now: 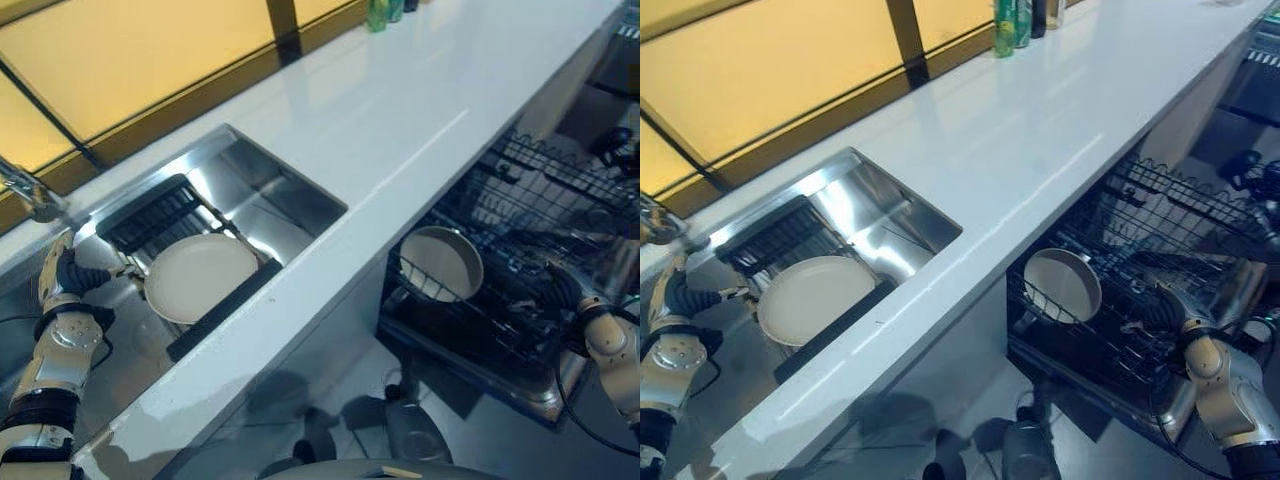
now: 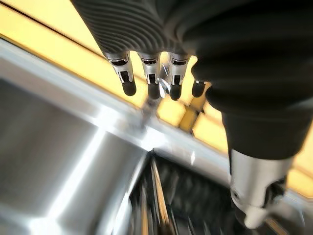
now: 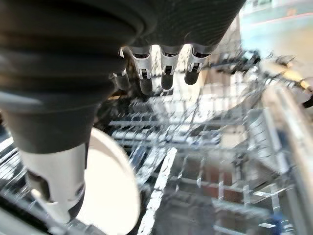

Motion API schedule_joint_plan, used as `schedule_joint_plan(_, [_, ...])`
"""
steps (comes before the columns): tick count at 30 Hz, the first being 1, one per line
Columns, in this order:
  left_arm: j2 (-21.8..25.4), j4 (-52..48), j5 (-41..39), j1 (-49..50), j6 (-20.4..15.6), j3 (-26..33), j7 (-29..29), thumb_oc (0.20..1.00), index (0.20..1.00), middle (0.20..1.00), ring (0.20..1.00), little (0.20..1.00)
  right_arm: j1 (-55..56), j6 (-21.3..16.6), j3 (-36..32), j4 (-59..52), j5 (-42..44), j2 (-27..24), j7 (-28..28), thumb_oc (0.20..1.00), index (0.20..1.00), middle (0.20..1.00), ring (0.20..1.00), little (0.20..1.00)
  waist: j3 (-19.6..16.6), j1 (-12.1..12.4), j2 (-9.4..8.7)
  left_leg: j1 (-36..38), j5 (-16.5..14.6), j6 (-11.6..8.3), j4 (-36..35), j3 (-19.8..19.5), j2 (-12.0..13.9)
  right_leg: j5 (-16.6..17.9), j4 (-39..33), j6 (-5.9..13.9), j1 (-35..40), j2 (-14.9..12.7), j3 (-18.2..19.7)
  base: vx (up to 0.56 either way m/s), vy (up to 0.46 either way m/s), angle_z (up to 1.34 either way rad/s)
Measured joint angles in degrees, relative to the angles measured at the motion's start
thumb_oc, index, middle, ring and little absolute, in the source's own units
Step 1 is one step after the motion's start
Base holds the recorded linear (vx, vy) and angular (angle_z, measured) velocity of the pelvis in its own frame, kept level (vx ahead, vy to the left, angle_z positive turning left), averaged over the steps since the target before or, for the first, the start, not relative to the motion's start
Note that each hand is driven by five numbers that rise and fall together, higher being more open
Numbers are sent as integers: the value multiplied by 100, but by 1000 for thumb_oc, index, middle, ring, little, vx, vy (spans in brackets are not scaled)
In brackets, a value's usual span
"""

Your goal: Pick up plates and place into dishwasher.

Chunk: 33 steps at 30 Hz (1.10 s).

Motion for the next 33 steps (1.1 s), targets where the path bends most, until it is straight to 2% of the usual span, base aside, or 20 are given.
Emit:
schedule_joint_plan(2, [-3, 27, 3, 13, 6, 25, -40, 1000, 1000, 1000, 1000, 1000, 73, -3, -98, -127, 46, -54, -55, 1000, 1000, 1000, 1000, 1000, 54, -168, 82, 54, 10, 3, -27, 44, -11, 250, -320, 57, 194, -12, -33, 39, 118, -19])
schedule_joint_plan(5, [17, 25, 4, -51, -18, 78, -94, 1000, 1000, 1000, 1000, 1000, 271, -79, -81, -160, 220, -68, -56, 1000, 1000, 1000, 1000, 1000, 68, -285, 105, 250, 11, 48, -172, 175, -43, 411, -757, 107, 484, -69, 30, -21, 93, -14])
schedule_joint_plan(7, [30, 24, 4, -83, -75, 77, -200, 1000, 1000, 1000, 1000, 1000, 289, -112, -82, -160, 298, -80, -88, 1000, 1000, 1000, 1000, 1000, 89, -301, 136, 306, 22, 73, -260, 240, -74, 510, -1002, 171, 582, -109, 38, -28, 66, -10])
schedule_joint_plan(11, [44, 23, 5, -122, -117, 75, -375, 1000, 1000, 1000, 1000, 1000, 287, -139, -55, -195, 446, -93, -105, 1000, 1000, 1000, 1000, 1000, 148, -293, 203, 317, 43, 95, -344, 317, -98, 716, -1343, 164, 673, -136, 74, 10, 88, -8])
schedule_joint_plan(17, [69, 228, -5, -277, -90, 11, -791, 1000, 1000, 1000, 1000, 1000, 212, -131, -14, -300, 570, -391, -133, 1000, 1000, 1000, 1000, 1000, 380, -306, 319, 373, 32, 135, -348, 328, -227, 780, -1449, 202, 760, -238, 109, -6, 160, -2])
schedule_joint_plan(23, [169, 560, -84, -459, 232, -405, -1513, 1000, 1000, 1000, 1000, 1000, 27, -105, 12, -301, 673, -705, -139, 1000, 1000, 1000, 1000, 1000, 588, -332, 473, 194, 70, 256, -348, 345, -418, 823, -1440, 328, 548, -432, 193, -47, 156, -2])
schedule_joint_plan(28, [239, 743, -470, -668, 295, -405, -1743, 1000, 1000, 1000, 1000, 1000, -124, -87, 167, -339, 673, -795, -144, 1000, 1000, 1000, 1000, 1000, 752, -413, 577, 159, 93, 286, -347, 390, -469, 843, -1455, 360, 519, -499, 192, -6, 84, 1])
schedule_joint_plan(33, [311, 957, -511, -830, 375, -407, -1766, 1000, 1000, 1000, 1000, 1000, -130, -85, 217, -419, 675, -915, -178, 1000, 1000, 1000, 1000, 1000, 866, -437, 633, 57, 96, 286, -347, 476, -478, 876, -1451, 384, 367, -512, 175, 6, 86, -8])
